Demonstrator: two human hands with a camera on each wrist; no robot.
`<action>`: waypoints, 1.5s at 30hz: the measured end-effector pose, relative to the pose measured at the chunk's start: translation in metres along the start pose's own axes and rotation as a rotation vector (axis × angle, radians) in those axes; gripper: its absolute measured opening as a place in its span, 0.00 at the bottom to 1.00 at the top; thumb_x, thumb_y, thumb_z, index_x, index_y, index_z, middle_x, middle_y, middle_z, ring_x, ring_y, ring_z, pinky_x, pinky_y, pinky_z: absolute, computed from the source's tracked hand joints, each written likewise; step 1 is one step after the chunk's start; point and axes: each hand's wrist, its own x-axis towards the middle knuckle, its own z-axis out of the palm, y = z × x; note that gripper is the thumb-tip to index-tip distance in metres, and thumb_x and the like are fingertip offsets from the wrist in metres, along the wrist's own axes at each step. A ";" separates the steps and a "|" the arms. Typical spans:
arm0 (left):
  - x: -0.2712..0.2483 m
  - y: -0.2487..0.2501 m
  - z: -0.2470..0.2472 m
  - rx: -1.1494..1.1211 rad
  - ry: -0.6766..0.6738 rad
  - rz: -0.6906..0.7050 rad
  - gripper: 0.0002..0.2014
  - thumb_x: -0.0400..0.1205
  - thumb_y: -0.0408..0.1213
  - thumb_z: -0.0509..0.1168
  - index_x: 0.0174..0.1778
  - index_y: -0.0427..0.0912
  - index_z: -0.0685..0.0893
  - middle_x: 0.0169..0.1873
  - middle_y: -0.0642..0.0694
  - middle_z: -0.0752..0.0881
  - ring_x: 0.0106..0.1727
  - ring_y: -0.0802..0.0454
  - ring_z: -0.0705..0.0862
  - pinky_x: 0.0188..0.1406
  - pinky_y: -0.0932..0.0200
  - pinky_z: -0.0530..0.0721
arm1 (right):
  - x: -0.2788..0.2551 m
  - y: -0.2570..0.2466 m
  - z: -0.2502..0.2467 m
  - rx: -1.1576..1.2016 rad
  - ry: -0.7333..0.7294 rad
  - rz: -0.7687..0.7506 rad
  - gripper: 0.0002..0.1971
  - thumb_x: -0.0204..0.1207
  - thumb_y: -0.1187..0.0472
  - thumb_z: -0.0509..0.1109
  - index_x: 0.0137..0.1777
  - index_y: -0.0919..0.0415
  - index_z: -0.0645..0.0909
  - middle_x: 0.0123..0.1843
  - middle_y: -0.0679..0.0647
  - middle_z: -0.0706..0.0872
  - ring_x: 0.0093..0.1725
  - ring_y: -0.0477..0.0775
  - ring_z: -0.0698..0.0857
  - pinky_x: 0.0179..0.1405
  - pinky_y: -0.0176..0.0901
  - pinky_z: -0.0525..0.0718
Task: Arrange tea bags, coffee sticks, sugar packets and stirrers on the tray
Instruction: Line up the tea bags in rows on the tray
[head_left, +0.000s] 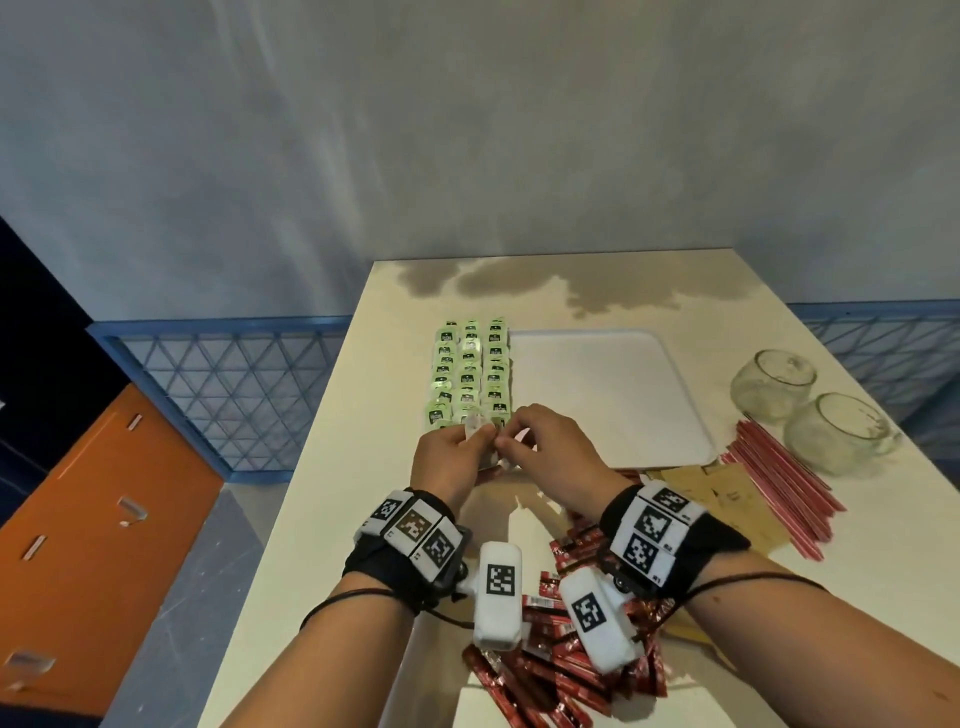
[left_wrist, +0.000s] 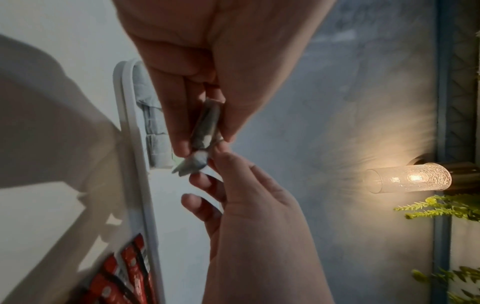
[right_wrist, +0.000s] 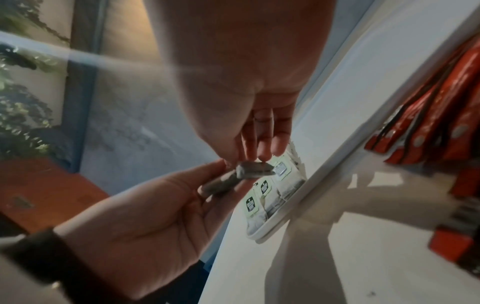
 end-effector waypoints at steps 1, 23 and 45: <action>-0.001 0.000 0.003 -0.011 0.005 0.003 0.09 0.82 0.33 0.69 0.38 0.35 0.88 0.34 0.40 0.88 0.36 0.48 0.88 0.34 0.60 0.88 | -0.001 0.002 -0.001 -0.020 -0.003 -0.015 0.05 0.81 0.57 0.69 0.48 0.58 0.83 0.53 0.54 0.84 0.46 0.51 0.82 0.44 0.42 0.75; 0.020 0.005 -0.062 -0.030 0.147 -0.092 0.10 0.84 0.34 0.63 0.51 0.35 0.89 0.44 0.38 0.91 0.41 0.47 0.89 0.40 0.51 0.92 | 0.041 0.039 0.015 0.127 -0.042 0.276 0.07 0.80 0.62 0.72 0.43 0.66 0.85 0.36 0.61 0.90 0.29 0.49 0.83 0.40 0.44 0.85; 0.048 0.013 -0.081 0.237 -0.090 0.129 0.05 0.79 0.31 0.72 0.48 0.43 0.88 0.39 0.42 0.89 0.37 0.51 0.84 0.38 0.58 0.82 | 0.050 -0.003 0.041 0.391 0.117 0.234 0.03 0.78 0.56 0.75 0.46 0.54 0.87 0.44 0.51 0.90 0.47 0.52 0.88 0.49 0.42 0.84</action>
